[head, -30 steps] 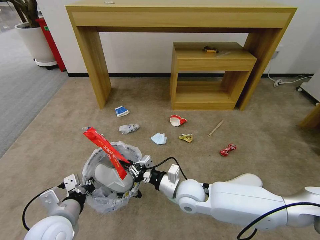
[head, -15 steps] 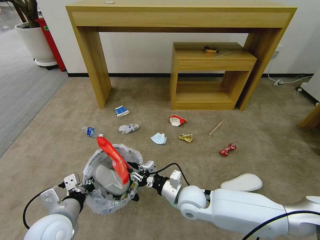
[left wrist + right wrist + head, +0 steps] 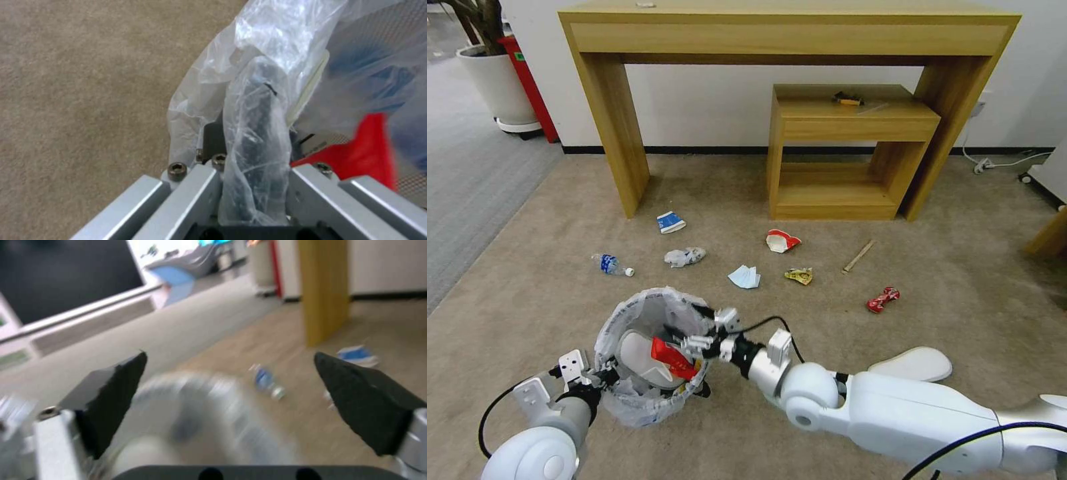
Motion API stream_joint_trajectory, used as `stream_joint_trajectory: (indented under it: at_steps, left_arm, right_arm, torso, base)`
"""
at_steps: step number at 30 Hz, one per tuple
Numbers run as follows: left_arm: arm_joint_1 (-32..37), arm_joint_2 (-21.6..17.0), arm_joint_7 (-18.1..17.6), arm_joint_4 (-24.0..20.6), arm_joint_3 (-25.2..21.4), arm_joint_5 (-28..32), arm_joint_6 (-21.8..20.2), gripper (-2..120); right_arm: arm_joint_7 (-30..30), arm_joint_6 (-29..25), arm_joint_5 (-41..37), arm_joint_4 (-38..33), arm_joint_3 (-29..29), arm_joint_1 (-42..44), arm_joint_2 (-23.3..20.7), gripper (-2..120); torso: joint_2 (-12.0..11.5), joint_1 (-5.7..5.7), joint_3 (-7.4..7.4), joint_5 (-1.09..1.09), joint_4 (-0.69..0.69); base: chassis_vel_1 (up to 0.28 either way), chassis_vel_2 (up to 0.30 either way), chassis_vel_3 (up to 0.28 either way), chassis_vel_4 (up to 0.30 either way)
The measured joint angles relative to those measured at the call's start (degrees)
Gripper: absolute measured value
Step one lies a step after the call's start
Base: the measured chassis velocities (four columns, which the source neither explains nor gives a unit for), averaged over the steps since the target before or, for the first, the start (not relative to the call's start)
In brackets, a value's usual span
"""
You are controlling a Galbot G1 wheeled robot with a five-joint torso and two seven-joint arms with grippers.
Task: Pick up the trash bin and place the garbage on the floor into it.
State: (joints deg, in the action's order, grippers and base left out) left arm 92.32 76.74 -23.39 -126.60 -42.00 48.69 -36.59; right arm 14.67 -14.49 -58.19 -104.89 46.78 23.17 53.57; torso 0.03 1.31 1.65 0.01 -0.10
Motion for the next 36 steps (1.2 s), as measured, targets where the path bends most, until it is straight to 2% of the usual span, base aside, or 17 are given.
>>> stream_joint_trajectory:
  at_steps: [2, 3, 6, 7, 10, 11, 14, 15, 17, 18, 20, 26, 29, 30, 33, 36]
  left_arm:
    - [0.0, -0.1, 0.1, 0.3, -0.1, -0.1, 0.1, 0]
    - [0.0, -0.1, 0.1, 0.3, -0.1, -0.1, 0.1, 0]
    - [0.0, -0.3, 0.2, 0.7, -0.3, -0.2, 0.2, 0]
    - [0.0, -0.3, 0.2, 0.7, -0.3, -0.2, 0.2, 0]
    - [-0.1, -0.6, 0.3, 1.1, -0.3, -0.3, 0.2, 0]
    - [-0.1, -0.6, 0.3, 1.1, -0.3, -0.3, 0.2, 0]
    - [-0.3, -0.9, 0.3, 1.3, -0.5, -0.2, 0.2, 0]
    - [-0.3, -0.9, 0.3, 1.3, -0.5, -0.2, 0.2, 0]
    - [-0.6, -1.1, 0.3, 1.6, -0.6, -0.1, 0.2, 0]
    - [-0.6, -1.1, 0.3, 1.6, -0.6, -0.1, 0.2, 0]
    - [-0.8, -1.2, 0.4, 1.8, -0.5, 0.0, 0.3, 0]
    - [-1.1, -1.3, 0.4, 2.4, 0.0, 0.0, 0.3, 0]
    - [-1.4, -1.0, 0.4, 2.9, 0.7, -0.2, 0.4, 0]
    - [-1.4, -1.0, 0.4, 2.9, 0.7, -0.2, 0.4, 0]
    - [-1.4, -0.9, 0.6, 3.5, 1.0, -0.6, 0.5, 0]
    - [-1.5, -1.0, 0.8, 4.0, 1.2, -0.9, 0.6, 0]
  right_arm:
    - [0.8, 0.7, -0.2, -0.2, -4.1, 1.3, -0.8, 100]
    - [0.8, 0.7, -0.2, -0.2, -4.1, 1.3, -0.8, 100]
    - [1.4, 0.9, 1.4, 0.0, -10.9, 5.0, -2.7, 100]
    - [1.4, 0.9, 1.4, 0.0, -10.9, 5.0, -2.7, 100]
    - [2.1, -0.3, 5.8, 0.9, -18.9, 10.6, -4.7, 100]
    - [2.1, -0.3, 5.8, 0.9, -18.9, 10.6, -4.7, 100]
    - [2.0, -1.9, 8.9, 0.9, -27.6, 18.3, -7.1, 100]
    - [2.0, -1.9, 8.9, 0.9, -27.6, 18.3, -7.1, 100]
    - [1.3, -2.8, 10.8, 1.1, -32.9, 24.9, -8.9, 100]
    - [1.3, -2.8, 10.8, 1.1, -32.9, 24.9, -8.9, 100]
    - [0.7, -3.7, 12.2, 1.5, -38.5, 31.2, -10.1, 100]
    - [0.2, -5.2, 14.4, 2.8, -45.0, 39.0, -11.0, 100]
    - [0.6, -6.1, 13.6, 2.7, -50.7, 48.6, -10.4, 100]
    - [0.6, -6.1, 13.6, 2.7, -50.7, 48.6, -10.4, 100]
    - [0.4, -6.9, 13.2, 2.9, -55.9, 55.7, -9.3, 100]
    - [-0.1, -7.0, 13.0, 3.5, -58.9, 59.2, -9.2, 100]
  torso:
    - [0.0, 0.0, 0.0, 0.0, 0.0]
    - [0.0, 0.0, 0.0, 0.0, 0.0]
    - [0.0, 0.0, 0.0, 0.0, 0.0]
    - [0.0, 0.0, 0.0, 0.0, 0.0]
    - [0.0, 0.0, 0.0, 0.01, 0.0]
    - [0.0, 0.0, 0.0, 0.01, 0.0]
    - [0.0, 0.0, 0.0, 0.02, 0.0]
    - [0.0, 0.0, 0.0, 0.02, 0.0]
    - [0.0, 0.0, 0.0, 0.03, -0.01]
    - [0.0, 0.0, 0.0, 0.03, -0.01]
    - [0.0, 0.0, 0.0, 0.02, -0.02]
    - [0.0, 0.0, 0.0, 0.0, 0.0]
    - [0.0, 0.0, -0.01, 0.0, -0.02]
    - [0.0, 0.0, -0.01, 0.0, -0.02]
    - [0.0, -0.01, -0.01, 0.0, -0.02]
    - [0.0, -0.01, -0.01, 0.01, -0.02]
  base:
    - [0.0, 0.0, 0.0, 0.0]
    - [0.0, 0.0, 0.0, 0.0]
    - [0.0, 0.0, 0.0, 0.0]
    - [0.0, 0.0, 0.0, 0.0]
    - [0.0, 0.0, 0.0, 0.0]
    - [0.0, 0.0, 0.0, 0.0]
    - [0.0, 0.0, 0.0, 0.0]
    - [0.0, 0.0, 0.0, 0.0]
    - [0.0, 0.0, 0.0, 0.0]
    - [0.0, 0.0, 0.0, 0.0]
    - [0.0, 0.0, 0.0, 0.0]
    - [0.0, 0.0, 0.0, 0.0]
    - [0.0, 0.0, 0.0, 0.0]
    - [0.0, 0.0, 0.0, 0.0]
    - [0.0, 0.0, 0.0, 0.0]
    - [0.0, 0.0, 0.0, 0.0]
